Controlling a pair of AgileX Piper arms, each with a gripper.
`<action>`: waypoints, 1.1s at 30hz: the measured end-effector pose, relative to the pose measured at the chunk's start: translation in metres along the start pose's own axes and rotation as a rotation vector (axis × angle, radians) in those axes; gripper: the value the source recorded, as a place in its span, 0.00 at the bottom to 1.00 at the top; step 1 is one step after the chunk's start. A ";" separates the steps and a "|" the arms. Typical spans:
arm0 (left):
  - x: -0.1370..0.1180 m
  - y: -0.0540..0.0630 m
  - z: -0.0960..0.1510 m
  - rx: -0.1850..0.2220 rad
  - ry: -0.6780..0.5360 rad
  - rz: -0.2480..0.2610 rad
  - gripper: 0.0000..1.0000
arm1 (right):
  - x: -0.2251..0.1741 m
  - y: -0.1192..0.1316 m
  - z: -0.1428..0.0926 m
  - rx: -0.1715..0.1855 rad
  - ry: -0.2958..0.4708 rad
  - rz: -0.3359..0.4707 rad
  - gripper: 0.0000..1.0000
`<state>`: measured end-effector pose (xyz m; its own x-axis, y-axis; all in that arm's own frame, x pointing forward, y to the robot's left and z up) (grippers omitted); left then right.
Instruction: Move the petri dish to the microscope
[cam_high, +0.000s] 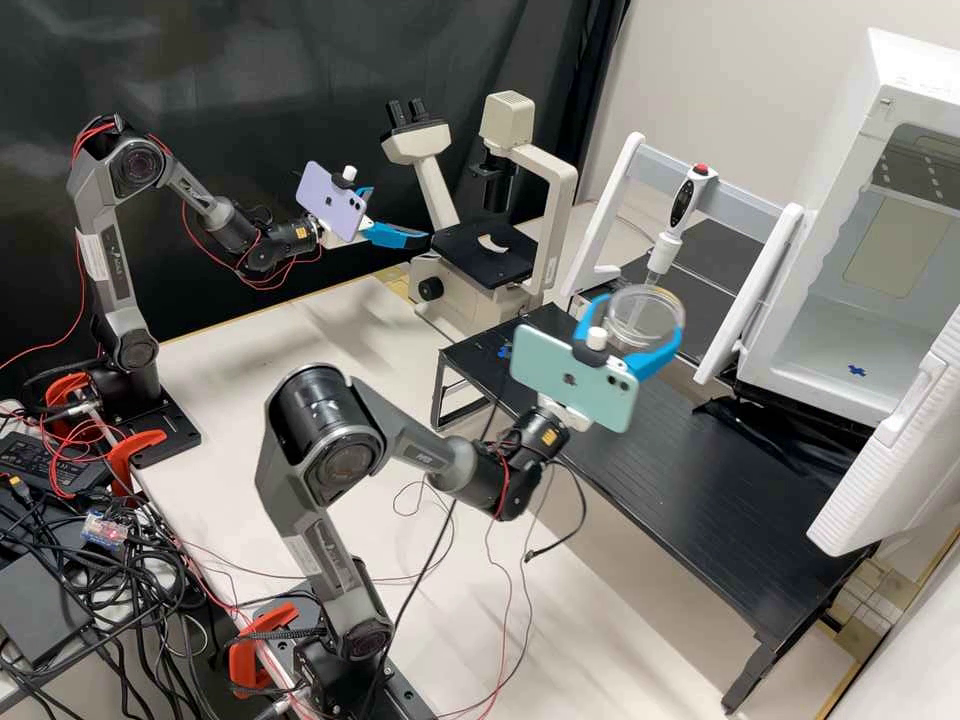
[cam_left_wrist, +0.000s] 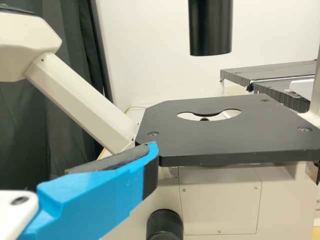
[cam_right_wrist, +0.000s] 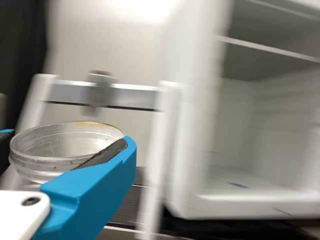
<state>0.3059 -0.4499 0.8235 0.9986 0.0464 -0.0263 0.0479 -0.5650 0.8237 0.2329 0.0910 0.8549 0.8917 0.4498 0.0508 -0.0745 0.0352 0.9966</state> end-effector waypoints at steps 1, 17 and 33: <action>0.000 0.000 0.000 0.000 0.000 0.000 1.00 | 0.000 -0.005 -0.006 -0.004 0.019 -0.014 0.00; 0.000 0.000 0.000 0.000 0.000 0.000 1.00 | 0.050 -0.108 -0.104 -0.120 0.098 -0.208 0.00; 0.000 0.000 0.000 0.000 0.000 0.000 1.00 | 0.116 -0.192 -0.110 -0.138 0.015 -0.376 0.00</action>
<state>0.3059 -0.4499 0.8235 0.9986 0.0464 -0.0263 0.0479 -0.5650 0.8237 0.3013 0.2346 0.6627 0.8618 0.3951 -0.3182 0.1961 0.3190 0.9272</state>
